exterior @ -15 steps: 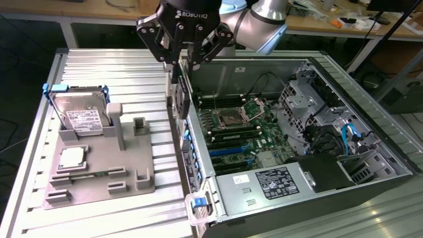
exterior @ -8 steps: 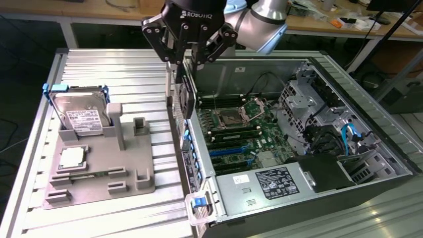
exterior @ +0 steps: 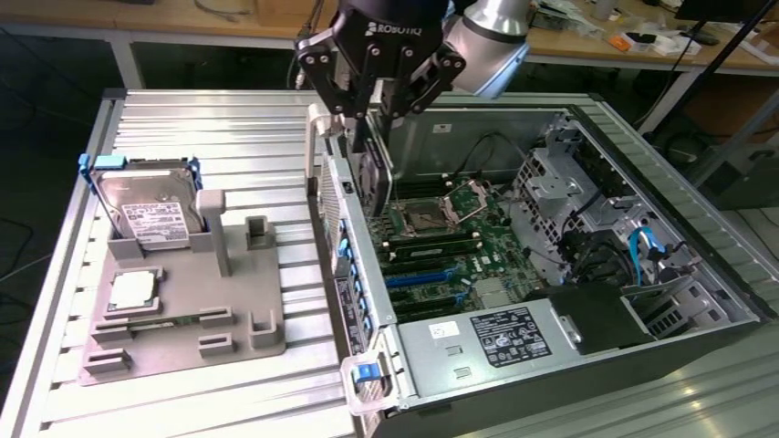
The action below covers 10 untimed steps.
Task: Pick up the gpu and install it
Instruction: 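Pick up the gpu and move the gpu toward the slot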
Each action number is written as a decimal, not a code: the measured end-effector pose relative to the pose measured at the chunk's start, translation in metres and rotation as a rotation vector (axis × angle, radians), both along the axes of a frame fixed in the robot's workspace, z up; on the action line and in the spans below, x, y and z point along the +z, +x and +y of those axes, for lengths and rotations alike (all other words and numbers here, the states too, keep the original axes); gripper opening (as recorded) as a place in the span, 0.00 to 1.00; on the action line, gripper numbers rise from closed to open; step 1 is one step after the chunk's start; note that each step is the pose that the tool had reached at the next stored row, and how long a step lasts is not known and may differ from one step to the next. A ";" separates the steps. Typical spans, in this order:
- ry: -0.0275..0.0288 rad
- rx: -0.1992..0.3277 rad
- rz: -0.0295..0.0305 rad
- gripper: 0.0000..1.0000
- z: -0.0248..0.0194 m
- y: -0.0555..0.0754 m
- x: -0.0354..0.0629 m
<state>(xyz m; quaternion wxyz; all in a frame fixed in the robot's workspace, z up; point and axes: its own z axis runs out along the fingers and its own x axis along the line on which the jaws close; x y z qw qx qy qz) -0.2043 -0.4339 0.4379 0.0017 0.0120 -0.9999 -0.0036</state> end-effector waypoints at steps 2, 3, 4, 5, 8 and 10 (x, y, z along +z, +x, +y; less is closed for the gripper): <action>0.0000 0.000 -0.0186 0.27 0.0000 0.004 -0.0001; 0.0001 0.000 -0.0275 0.27 0.0000 0.006 -0.0001; 0.0002 0.000 -0.0362 0.27 0.0000 0.008 -0.0001; 0.0002 0.000 -0.0453 0.27 0.0000 0.010 -0.0001; 0.0000 -0.001 -0.0476 0.27 0.0000 0.017 0.0000; 0.0000 -0.002 -0.0477 0.27 0.0000 0.022 -0.0001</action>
